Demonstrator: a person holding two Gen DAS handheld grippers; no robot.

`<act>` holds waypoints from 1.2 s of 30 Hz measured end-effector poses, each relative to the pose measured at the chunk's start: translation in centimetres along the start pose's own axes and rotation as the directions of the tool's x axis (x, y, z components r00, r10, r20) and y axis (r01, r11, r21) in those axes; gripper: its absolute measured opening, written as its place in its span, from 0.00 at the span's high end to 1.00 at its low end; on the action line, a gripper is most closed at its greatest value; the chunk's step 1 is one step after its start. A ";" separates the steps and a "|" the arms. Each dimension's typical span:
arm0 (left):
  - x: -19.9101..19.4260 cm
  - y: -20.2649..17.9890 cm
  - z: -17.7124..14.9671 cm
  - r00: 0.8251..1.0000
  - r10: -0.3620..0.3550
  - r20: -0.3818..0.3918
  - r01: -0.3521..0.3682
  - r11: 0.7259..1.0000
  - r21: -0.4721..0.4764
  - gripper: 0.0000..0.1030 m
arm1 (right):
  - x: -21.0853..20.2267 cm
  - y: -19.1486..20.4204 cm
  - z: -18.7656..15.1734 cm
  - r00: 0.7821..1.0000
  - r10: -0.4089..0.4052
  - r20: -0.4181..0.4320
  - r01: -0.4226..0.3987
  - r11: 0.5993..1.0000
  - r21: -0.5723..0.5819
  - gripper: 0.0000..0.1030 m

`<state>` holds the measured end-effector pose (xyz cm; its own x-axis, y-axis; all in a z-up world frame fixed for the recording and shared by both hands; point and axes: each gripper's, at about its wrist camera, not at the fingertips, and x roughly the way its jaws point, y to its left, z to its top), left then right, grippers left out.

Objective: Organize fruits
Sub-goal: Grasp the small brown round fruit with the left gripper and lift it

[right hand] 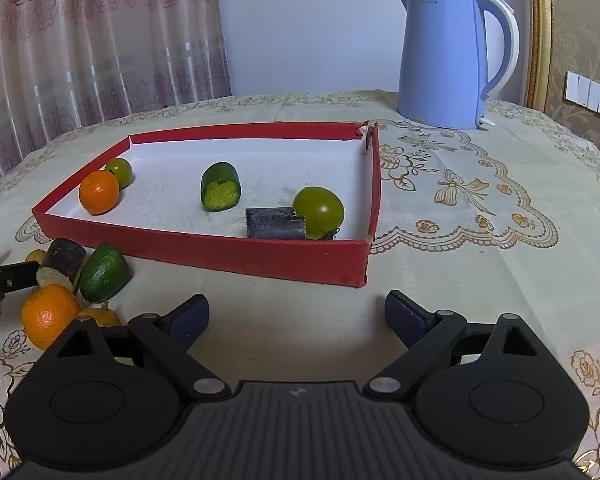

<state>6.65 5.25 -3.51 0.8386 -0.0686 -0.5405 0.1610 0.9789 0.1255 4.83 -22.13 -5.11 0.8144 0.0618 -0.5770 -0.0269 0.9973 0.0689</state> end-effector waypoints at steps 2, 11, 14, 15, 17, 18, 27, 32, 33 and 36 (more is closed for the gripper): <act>0.6 -0.1 0.0 1.000 0.004 -0.027 -0.004 1.000 0.006 0.00 | 0.0 0.0 0.0 1.000 -0.001 0.000 0.001 1.000 -0.001 0.07; 1.0 0.2 -0.2 0.999 -0.016 -0.052 0.015 1.000 -0.025 0.08 | 0.1 0.1 0.0 1.000 -0.007 -0.003 0.007 1.000 -0.011 0.07; 0.7 0.4 -0.3 0.998 -0.047 -0.046 0.045 0.998 -0.043 0.18 | 0.1 0.1 0.0 1.000 -0.008 -0.004 0.008 1.000 -0.012 0.07; 0.6 0.3 -0.4 0.997 -0.060 -0.041 0.058 0.997 -0.041 0.25 | 0.1 0.1 0.0 1.000 -0.008 -0.004 0.008 1.000 -0.012 0.07; 0.2 0.2 -0.5 0.996 -0.080 -0.029 0.079 0.996 -0.036 0.41 | 0.1 0.1 0.0 1.000 -0.009 -0.004 0.009 1.000 -0.014 0.07; 0.1 0.0 -0.5 0.996 -0.089 -0.023 0.088 0.996 -0.029 0.55 | 0.1 0.1 0.0 1.000 -0.010 -0.004 0.010 1.000 -0.015 0.07; 0.0 0.1 -0.5 0.994 -0.111 -0.014 0.111 0.993 -0.038 0.77 | 0.1 0.1 0.0 1.000 -0.011 -0.005 0.011 1.000 -0.017 0.07; -0.3 0.4 -0.5 0.996 -0.092 -0.011 0.091 0.994 -0.066 0.78 | 0.1 0.2 0.0 1.000 -0.012 -0.006 0.011 1.000 -0.017 0.07; -0.3 0.5 -0.4 0.996 -0.092 -0.016 0.091 0.992 -0.082 0.78 | 0.1 0.2 0.0 1.000 -0.011 -0.006 0.011 1.000 -0.017 0.07; -0.3 0.8 0.1 0.993 -0.120 -0.014 0.118 0.986 -0.118 0.78 | 0.2 0.2 0.0 1.000 -0.012 -0.006 0.012 1.000 -0.018 0.07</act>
<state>6.59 6.02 -3.11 0.8055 -0.1833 -0.5635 0.1963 0.9798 -0.0380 4.94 -21.95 -5.20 0.8112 0.0501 -0.5826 -0.0277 0.9985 0.0474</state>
